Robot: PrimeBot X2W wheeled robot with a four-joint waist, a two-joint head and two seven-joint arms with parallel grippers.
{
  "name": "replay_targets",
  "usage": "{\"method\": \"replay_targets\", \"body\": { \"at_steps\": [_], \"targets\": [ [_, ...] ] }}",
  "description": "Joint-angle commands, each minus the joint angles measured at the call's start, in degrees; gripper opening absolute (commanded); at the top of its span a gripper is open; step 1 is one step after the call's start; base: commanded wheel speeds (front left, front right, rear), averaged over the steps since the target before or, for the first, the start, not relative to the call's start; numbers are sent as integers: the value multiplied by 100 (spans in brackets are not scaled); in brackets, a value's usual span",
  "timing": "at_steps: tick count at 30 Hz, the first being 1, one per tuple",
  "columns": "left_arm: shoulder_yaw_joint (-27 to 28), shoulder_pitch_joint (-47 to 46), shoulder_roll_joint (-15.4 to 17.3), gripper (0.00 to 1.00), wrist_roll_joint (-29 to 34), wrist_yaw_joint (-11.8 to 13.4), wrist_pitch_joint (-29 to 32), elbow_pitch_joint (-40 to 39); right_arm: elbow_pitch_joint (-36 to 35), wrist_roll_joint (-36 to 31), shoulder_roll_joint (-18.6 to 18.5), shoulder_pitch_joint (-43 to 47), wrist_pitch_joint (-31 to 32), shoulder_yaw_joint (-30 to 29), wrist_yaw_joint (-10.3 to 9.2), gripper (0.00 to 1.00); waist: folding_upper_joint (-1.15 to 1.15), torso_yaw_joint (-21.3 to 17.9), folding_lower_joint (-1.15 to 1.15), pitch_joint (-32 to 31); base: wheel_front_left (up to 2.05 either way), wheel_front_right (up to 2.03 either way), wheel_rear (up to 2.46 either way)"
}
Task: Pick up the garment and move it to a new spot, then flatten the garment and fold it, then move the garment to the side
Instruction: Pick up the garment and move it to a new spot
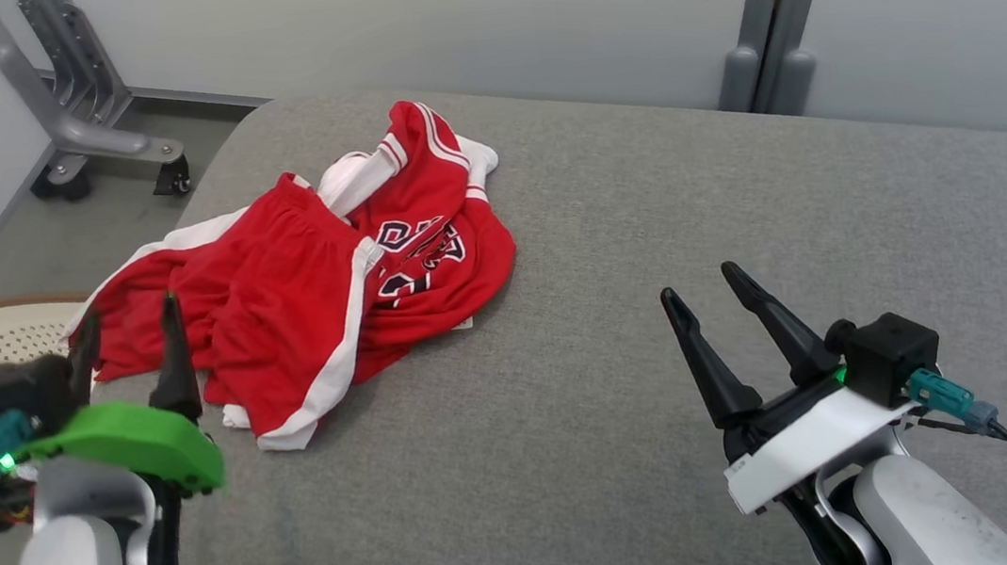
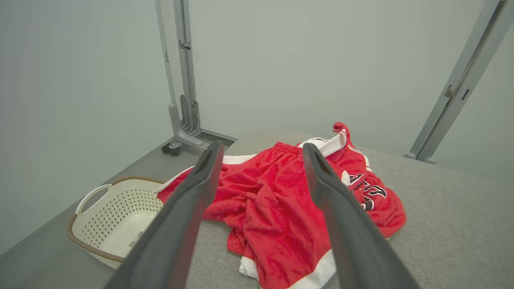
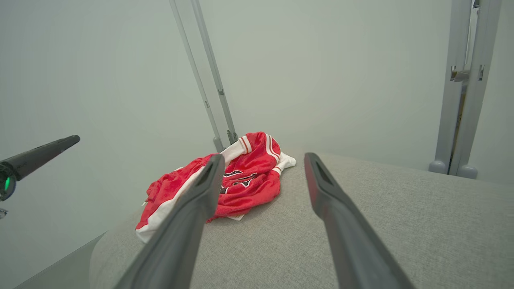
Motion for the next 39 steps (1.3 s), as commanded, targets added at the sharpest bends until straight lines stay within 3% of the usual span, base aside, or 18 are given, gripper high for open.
{"method": "replay_targets", "body": {
  "at_steps": [1, 7, 17, 27, 33, 34, 35, 36, 39],
  "targets": [
    [-77, -225, 152, 100, -174, -17, 283, -37, -37, -42, -6, -86, -18, -1, 0, 100, 0, -204, 0, 142, 0, 0, 0],
    [-488, -1052, 674, 100, -992, -21, 1514, -85, -118, -85, -29, -179, -18, -66, 0, 100, 0, -627, 0, 365, 0, 0, 0],
    [-1448, -1937, 1485, 100, -2184, -21, 3357, 910, -111, -69, 5, -388, -19, 54, 0, 100, 0, -1570, 0, 633, 0, 0, 0],
    [-1891, -2099, 1931, 100, -2717, -21, 4123, 2159, -83, 1, -24, -507, -19, 129, 0, 100, 0, -2218, 0, 779, 0, 0, 0],
    [-2066, -2140, 2105, 100, -2498, 62, 3968, 3000, -41, 38, -31, -528, -19, 211, 0, 100, 0, -2406, 0, 780, 0, 0, 0],
    [-2072, -2171, 2125, 91, -2471, 67, 3898, 3238, -28, 49, -23, -531, -18, 237, 0, 100, 0, -2447, 0, 756, 0, 0, 0],
    [-2078, -2186, 2130, 53, -2474, 58, 3889, 3311, -28, 46, -19, -531, -18, 234, 0, 100, 0, -2455, 0, 744, 0, 0, 0],
    [-2082, -2199, 2127, 0, -2503, 44, 3855, 3394, -28, 46, -18, -523, -18, 227, 0, 100, 0, -2460, 0, 724, 0, 0, 0],
    [-2178, -2236, 2154, 0, -2506, 12, 3874, 3524, -18, 46, -32, -445, -18, 184, 0, 100, 0, -2433, 0, 652, 0, 0, 0]
  ]
}}
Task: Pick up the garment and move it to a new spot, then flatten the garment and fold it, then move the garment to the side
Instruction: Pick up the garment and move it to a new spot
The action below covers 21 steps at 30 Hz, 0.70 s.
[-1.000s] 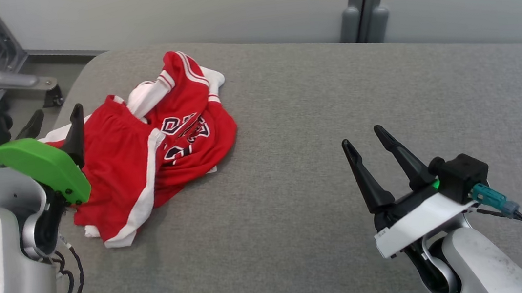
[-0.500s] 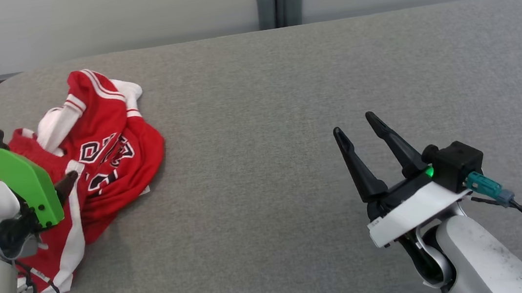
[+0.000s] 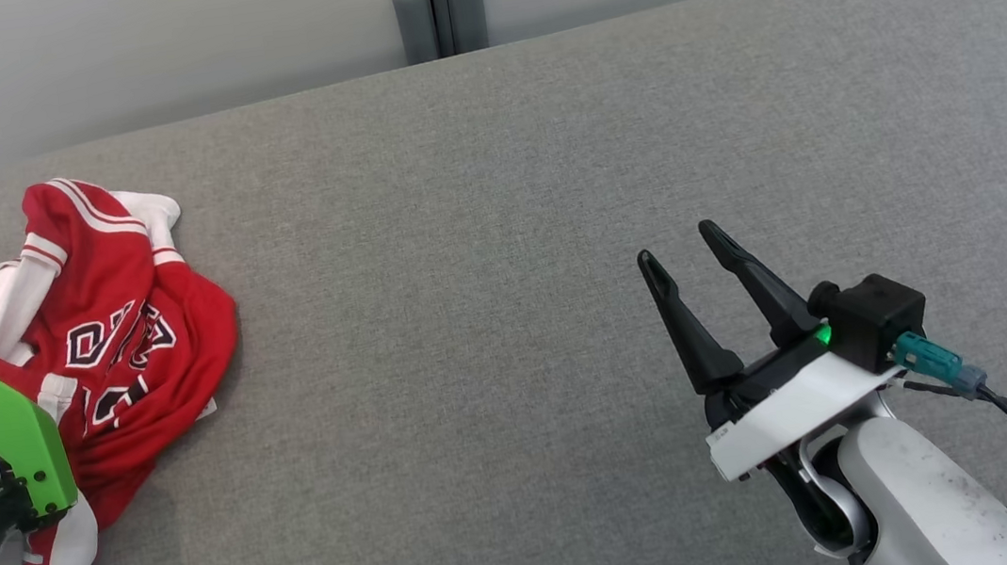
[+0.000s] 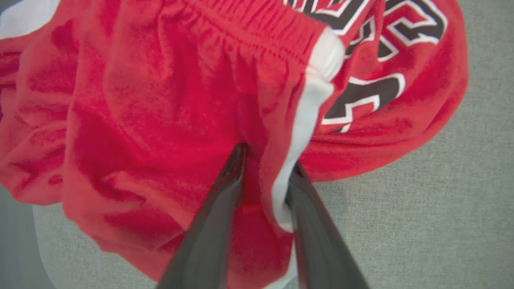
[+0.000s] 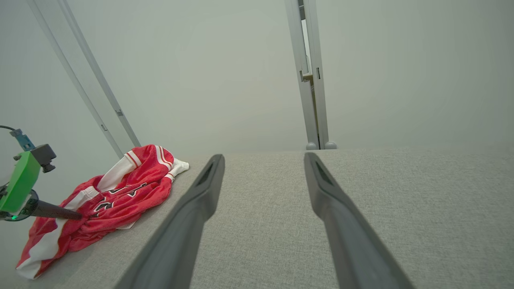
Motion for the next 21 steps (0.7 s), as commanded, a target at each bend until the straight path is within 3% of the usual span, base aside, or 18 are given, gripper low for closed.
{"method": "replay_targets", "body": {
  "at_steps": [1, 10, 17, 21],
  "targets": [
    [-23, -108, 72, 0, -4, -23, -33, 29, 15, 2, -7, 47, -18, -22, 0, 100, 0, 43, 0, -65, 0, 0, 0],
    [-463, -288, 257, 0, -126, -46, -321, -485, 88, 60, 42, 294, -19, -13, 0, 100, 0, 279, 0, -533, 0, 0, 0],
    [-854, -646, 650, 0, -127, -47, -636, -1604, 71, 113, 63, 422, -19, 8, 0, 100, 0, 350, 0, -900, 0, 0, 0],
    [-1080, -807, 629, 0, -19, -48, -910, -2306, 53, 137, 91, 499, -18, -3, 0, 100, 0, 284, 0, -998, 0, 0, 0]
  ]
}}
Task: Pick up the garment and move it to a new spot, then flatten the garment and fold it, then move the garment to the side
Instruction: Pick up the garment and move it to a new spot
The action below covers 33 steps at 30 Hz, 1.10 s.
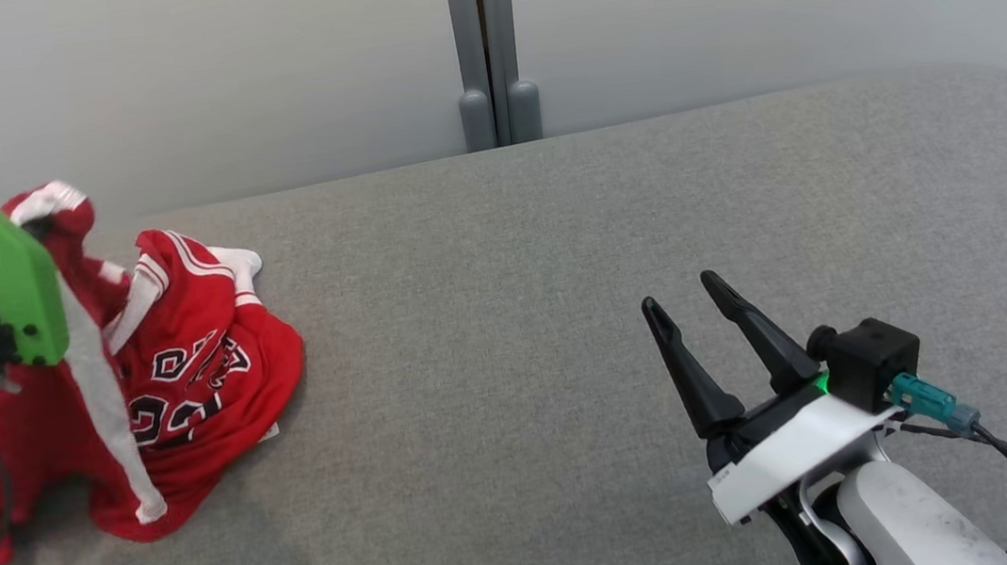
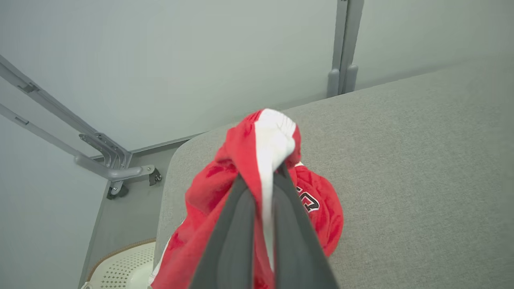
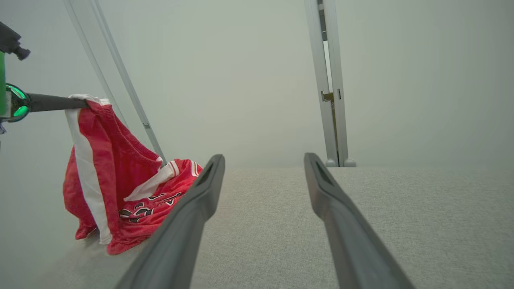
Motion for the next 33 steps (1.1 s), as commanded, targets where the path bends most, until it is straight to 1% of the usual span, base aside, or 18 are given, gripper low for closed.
{"method": "replay_targets", "body": {
  "at_steps": [1, 3, 5, 9, 14, 18, 21, 26, 30, 32, 33],
  "targets": [
    [-82, -95, -84, 0, 21, -17, -82, -238, -12, 31, 8, 116, -17, 0, 0, 100, 0, -50, 0, -85, 0, 0, 0],
    [-129, -192, -179, 0, 13, -17, -200, -607, -1, 58, 13, 120, -17, 19, 0, 100, 0, -130, 0, -109, 0, 0, 0],
    [-142, -223, -338, 0, -127, -17, -249, -951, -10, 57, 28, 113, -18, 16, 0, 100, 0, -245, 0, -125, 0, 0, 0],
    [-143, -362, -598, 0, -209, 33, -368, -1615, -19, 67, 59, 137, -18, 11, 0, 100, 0, -562, 0, -118, 0, 0, 0],
    [-111, -365, -1000, 0, -346, 162, -616, -1986, -18, 72, 54, 157, -18, -23, 0, 100, 0, -989, 0, -31, 0, 0, 0],
    [35, -297, -1270, 0, -422, 260, -1081, -2013, -29, 57, 38, 157, -18, -44, 0, 100, 0, -1335, 0, 90, 0, 0, 0],
    [144, -21, -1422, 0, -541, 302, -1422, -1854, -32, 59, 29, 174, -17, -71, 0, 100, 0, -1535, 0, 180, 0, 0, 0],
    [391, 766, -1511, 0, -786, 387, -2047, -1314, -5, 83, 21, 205, -17, -66, 0, 100, 0, -1691, 0, 277, 0, 0, 0],
    [610, 1601, -1554, 0, -887, 470, -2771, -494, -3, 88, 16, 191, -17, -92, 0, 100, 0, -1645, 0, 364, 0, 0, 0],
    [653, 1887, -1629, 0, -862, 458, -3163, -8, -4, 77, -4, 161, -17, -89, 0, 100, 0, -1546, 0, 407, 0, 0, 0],
    [605, 2007, -1664, 0, -779, 408, -3350, 254, -2, 64, -26, 142, -18, -87, 0, 100, 0, -1476, 0, 426, 0, 0, 0]
  ]
}}
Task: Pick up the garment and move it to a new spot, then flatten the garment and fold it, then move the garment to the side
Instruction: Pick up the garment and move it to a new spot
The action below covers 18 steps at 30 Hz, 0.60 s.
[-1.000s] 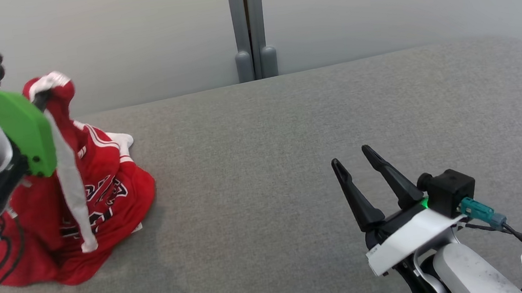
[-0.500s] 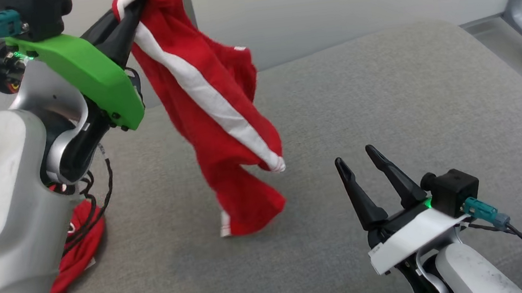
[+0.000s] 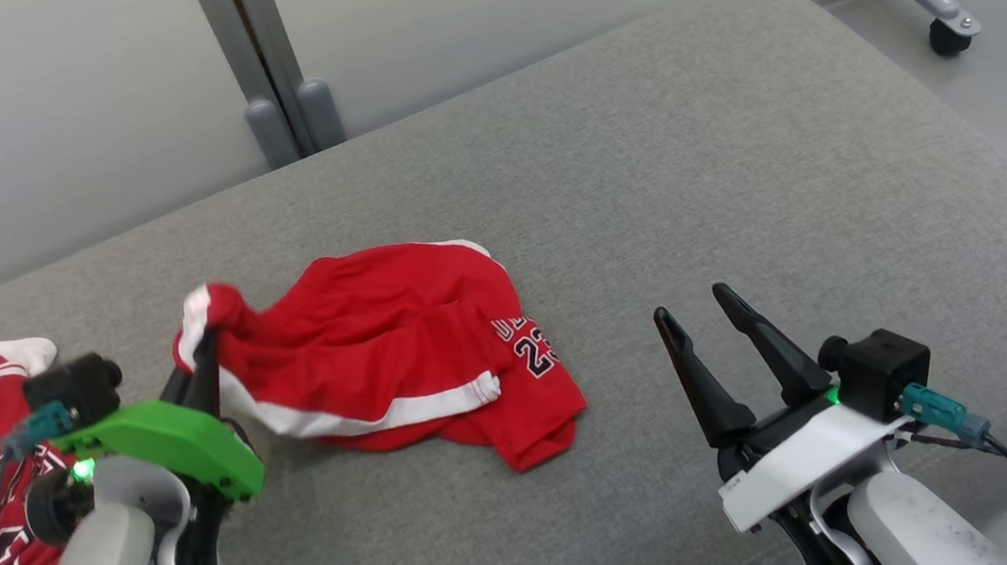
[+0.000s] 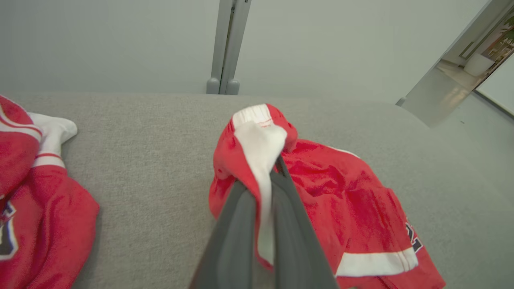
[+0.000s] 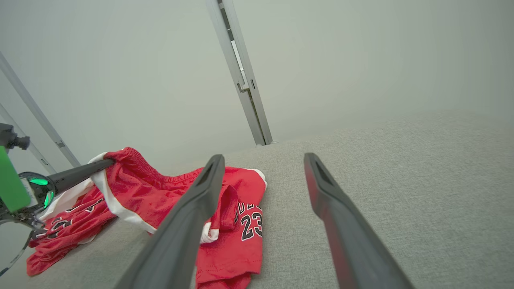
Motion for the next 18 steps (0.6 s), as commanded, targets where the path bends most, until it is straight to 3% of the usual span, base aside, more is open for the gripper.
{"method": "replay_targets", "body": {
  "at_steps": [1, 2, 3, 4, 8, 12, 18],
  "targets": [
    [-36, 122, -65, 6, 78, -65, -173, 206, 1, 0, -43, -36, -17, -12, 0, 100, 0, 178, 0, 66, 0, 0, 0],
    [-58, 187, -141, 41, 66, -113, -318, 431, 6, -3, -60, -57, -17, -13, 0, 100, 0, 258, 0, 77, 0, 0, 0],
    [-92, 207, -177, 90, 97, -145, -422, 606, 7, -7, -72, -76, -18, -16, 0, 100, 0, 327, 0, 83, 0, 0, 0],
    [-107, 210, -208, 100, 133, -168, -562, 810, 11, -14, -90, -92, -17, 0, 0, 100, 0, 412, 0, 83, 0, 0, 0],
    [-130, 93, -380, 100, 169, -270, -907, 1278, 29, -21, -162, -124, -17, 36, 0, 100, 0, 702, 0, 49, 0, 0, 0],
    [-181, -1, -321, 100, 463, -328, -1089, 1240, 43, -18, -193, -118, -17, 39, 0, 100, 0, 930, 0, -19, 0, 0, 0],
    [346, 315, -135, 100, 1016, -95, -1121, 146, 24, -46, -216, 49, -17, -65, 0, 100, 0, 1179, 0, -132, 0, 0, 0]
  ]
}}
